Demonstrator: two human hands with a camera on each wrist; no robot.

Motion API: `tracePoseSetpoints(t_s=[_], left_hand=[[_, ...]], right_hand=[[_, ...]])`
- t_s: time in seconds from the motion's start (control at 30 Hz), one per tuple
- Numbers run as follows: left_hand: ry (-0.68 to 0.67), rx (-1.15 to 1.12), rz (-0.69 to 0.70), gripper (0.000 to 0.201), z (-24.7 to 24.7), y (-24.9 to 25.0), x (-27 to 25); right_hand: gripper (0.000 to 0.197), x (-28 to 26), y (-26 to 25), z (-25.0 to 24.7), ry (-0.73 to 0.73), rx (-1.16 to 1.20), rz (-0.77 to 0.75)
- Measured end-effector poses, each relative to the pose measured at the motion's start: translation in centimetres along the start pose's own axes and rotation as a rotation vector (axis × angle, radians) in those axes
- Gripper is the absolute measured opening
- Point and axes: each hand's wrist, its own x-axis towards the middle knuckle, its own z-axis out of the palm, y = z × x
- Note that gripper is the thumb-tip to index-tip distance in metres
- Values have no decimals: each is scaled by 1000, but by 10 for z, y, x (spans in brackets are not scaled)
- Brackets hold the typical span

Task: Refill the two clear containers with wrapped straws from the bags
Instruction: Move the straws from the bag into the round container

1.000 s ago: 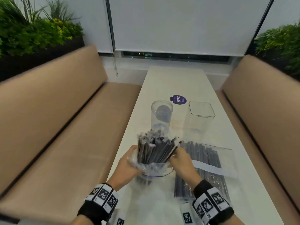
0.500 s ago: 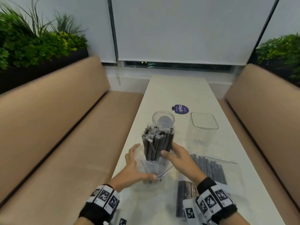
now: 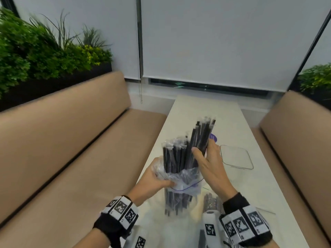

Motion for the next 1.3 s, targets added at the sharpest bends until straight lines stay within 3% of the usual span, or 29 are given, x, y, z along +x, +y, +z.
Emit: tracePoseSetpoints(t_s=[0.13,0.23,0.3,0.43,0.6,0.73,0.97,1.1,1.2,1.3], left_hand=[[-28,3,10,55,-5,15,9],[-55,14,-14,47,-5,15,11],[-59,36,-27,45,-4,10,11],[-25,62,-72,40,-3,-10,10],[25,81,-103,43,0,-29,9],[41,59,-110,44,-4,-32,6],[4,53,-87,41,-12,-24,-1],[74,50,-133,34,-34,-35,-8],[115,40,-170,33,-50,-44,-12],[104,35,-179,32,-59,-45,-15]], right_hand=[[21,9,-13,-6,-2,292,37],[21,10,-11,-1,-139,299,116],[20,11,-6,4,-150,254,168],[13,24,1,1,11,232,164],[12,35,-3,5,73,263,141],[8,54,-28,-8,207,459,40],[12,92,-67,-25,251,515,-125],[12,120,-93,-50,371,601,-263],[11,132,-81,-39,489,481,-291],[11,129,-36,-3,478,281,-164]])
